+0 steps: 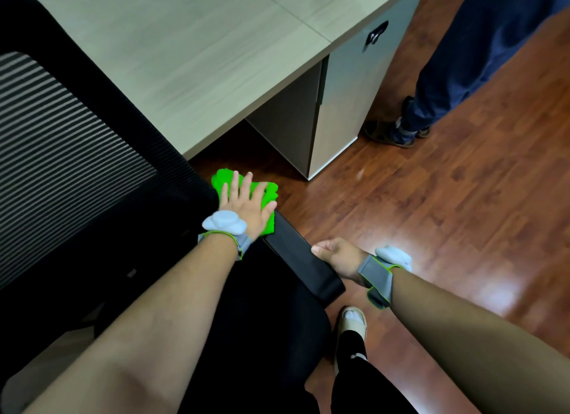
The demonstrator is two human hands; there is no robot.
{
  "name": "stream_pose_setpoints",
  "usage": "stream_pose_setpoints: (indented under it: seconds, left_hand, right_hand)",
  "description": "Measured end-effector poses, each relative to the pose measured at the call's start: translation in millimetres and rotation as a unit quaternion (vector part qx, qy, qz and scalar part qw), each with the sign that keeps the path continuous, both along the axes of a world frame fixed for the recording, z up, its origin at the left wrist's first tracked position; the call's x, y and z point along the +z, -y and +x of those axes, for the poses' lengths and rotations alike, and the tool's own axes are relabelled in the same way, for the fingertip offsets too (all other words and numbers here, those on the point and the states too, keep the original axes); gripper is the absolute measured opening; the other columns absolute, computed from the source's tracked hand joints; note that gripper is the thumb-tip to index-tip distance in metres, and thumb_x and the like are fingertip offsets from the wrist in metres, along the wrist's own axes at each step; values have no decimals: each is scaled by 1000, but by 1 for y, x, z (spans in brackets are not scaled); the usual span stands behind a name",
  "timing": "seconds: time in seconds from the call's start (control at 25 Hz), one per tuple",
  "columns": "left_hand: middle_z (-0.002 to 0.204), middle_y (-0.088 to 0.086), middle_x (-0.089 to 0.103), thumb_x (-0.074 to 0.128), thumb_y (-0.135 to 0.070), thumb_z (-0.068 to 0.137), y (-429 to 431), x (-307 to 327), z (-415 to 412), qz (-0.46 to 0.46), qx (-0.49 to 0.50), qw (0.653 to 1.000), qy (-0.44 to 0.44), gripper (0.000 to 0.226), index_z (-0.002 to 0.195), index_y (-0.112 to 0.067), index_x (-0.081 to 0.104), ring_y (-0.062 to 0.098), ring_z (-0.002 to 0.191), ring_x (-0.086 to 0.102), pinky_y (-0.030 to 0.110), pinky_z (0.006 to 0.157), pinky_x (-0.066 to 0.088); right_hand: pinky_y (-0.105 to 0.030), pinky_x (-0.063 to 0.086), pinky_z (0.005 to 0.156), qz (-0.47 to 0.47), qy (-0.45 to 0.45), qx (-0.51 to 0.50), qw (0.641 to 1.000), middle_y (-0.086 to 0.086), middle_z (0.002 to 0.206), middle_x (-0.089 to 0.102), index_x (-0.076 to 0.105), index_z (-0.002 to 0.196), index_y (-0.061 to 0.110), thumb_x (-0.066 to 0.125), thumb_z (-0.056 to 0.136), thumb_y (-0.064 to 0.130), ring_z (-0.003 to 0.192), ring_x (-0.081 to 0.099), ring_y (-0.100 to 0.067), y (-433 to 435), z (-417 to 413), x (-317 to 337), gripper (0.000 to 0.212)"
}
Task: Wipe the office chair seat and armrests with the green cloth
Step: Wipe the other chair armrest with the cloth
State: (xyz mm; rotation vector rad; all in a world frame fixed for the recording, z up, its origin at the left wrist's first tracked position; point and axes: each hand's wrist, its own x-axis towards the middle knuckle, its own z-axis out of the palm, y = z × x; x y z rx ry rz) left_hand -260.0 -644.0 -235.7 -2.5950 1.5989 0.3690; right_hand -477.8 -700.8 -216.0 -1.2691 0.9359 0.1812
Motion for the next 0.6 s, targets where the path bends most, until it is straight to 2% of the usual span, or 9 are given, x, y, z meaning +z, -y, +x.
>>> stream_pose_setpoints:
  seconds: [0.08, 0.16, 0.24, 0.28, 0.32, 0.36, 0.48, 0.6]
  left_hand:
    - [159, 5, 12, 33, -55, 93, -12, 2, -30, 2, -33, 999, -1, 59, 145, -27, 30, 31, 147, 3, 47, 117, 4]
    - [158, 6, 19, 33, -58, 90, -24, 6, -59, 0, -83, 997, 5, 61, 142, -27, 37, 32, 146, 12, 47, 117, 11]
    - [149, 6, 41, 31, -59, 85, -33, 12, -79, -23, -119, 993, 18, 59, 130, -28, 54, 32, 139, 34, 49, 110, 31]
    - [144, 5, 47, 30, -59, 85, -37, 14, -84, -26, -125, 992, 14, 58, 125, -28, 58, 32, 135, 40, 49, 106, 36]
    - [145, 4, 46, 29, -59, 85, -39, 14, -84, -22, -128, 992, 4, 58, 126, -29, 58, 31, 136, 39, 49, 107, 35]
    - [150, 2, 39, 29, -58, 87, -38, 12, -80, -17, -128, 992, -6, 57, 130, -31, 53, 30, 140, 32, 49, 110, 29]
    - [160, -2, 10, 30, -57, 92, -22, 4, -43, 7, -90, 996, -19, 56, 144, -34, 32, 26, 148, 4, 47, 117, 10]
    - [161, 1, 4, 34, -52, 95, 1, 2, 8, 18, -2, 999, -35, 56, 146, -32, 26, 25, 148, -3, 43, 117, 6]
  right_hand:
    - [-7, 35, 41, -7, -1, 12, 1000, 13, 39, 56, 54, 67, 15, 39, 99, 10, 36, 46, 7, -1, 1, 3, 35]
    - [-13, 35, 45, -28, -3, 28, 999, 9, 49, 57, 54, 69, 12, 38, 99, 8, 42, 45, 4, -1, 1, 2, 35]
    - [-27, 33, 57, -64, -10, 55, 996, -14, 64, 49, 56, 79, -3, 39, 99, 9, 60, 44, -12, -2, 1, -1, 28]
    - [-30, 31, 63, -77, -8, 62, 995, -21, 68, 44, 55, 85, -9, 40, 98, 10, 67, 40, -18, -2, 0, -3, 28]
    - [-32, 29, 64, -84, -4, 67, 994, -25, 67, 40, 52, 84, -9, 40, 98, 11, 68, 37, -20, -1, 0, -4, 28]
    - [-32, 27, 61, -86, 0, 67, 994, -21, 64, 36, 49, 80, -4, 39, 99, 11, 64, 33, -19, -1, 0, -3, 26]
    - [-21, 24, 48, -71, 1, 61, 996, -1, 60, 33, 45, 76, 8, 38, 99, 14, 52, 29, -6, -2, -1, -1, 25]
    - [-11, 29, 44, -68, 7, 50, 996, 6, 55, 39, 45, 65, 15, 38, 99, 14, 40, 34, 2, -4, -3, -1, 34]
